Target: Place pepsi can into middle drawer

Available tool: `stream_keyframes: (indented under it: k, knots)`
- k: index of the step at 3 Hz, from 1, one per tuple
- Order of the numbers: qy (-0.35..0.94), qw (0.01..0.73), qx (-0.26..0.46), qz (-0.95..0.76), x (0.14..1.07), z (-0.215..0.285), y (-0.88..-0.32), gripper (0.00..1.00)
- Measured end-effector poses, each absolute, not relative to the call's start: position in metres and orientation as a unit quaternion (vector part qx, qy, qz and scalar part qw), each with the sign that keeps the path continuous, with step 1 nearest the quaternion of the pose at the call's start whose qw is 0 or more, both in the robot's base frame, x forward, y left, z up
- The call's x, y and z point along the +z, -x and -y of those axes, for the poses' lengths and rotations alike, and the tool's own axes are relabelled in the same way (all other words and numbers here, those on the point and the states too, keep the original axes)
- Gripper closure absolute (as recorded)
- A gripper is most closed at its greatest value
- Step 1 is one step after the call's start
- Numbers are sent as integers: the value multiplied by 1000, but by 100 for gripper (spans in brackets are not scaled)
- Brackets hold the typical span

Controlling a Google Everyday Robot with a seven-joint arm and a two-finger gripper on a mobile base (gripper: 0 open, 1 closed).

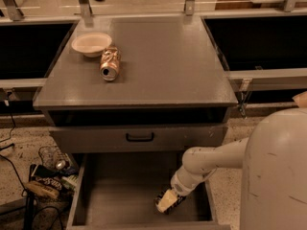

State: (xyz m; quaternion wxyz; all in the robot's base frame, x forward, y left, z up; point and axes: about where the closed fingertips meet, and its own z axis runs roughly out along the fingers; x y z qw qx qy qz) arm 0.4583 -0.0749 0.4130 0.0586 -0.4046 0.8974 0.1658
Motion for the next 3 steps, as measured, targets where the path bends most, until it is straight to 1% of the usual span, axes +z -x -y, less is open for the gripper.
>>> stream_keyframes:
  k: [2,3]
  knots:
    - [392,60,156,-905,405,76,-459,100]
    - [397,50,209,-892,390,70,-454,100]
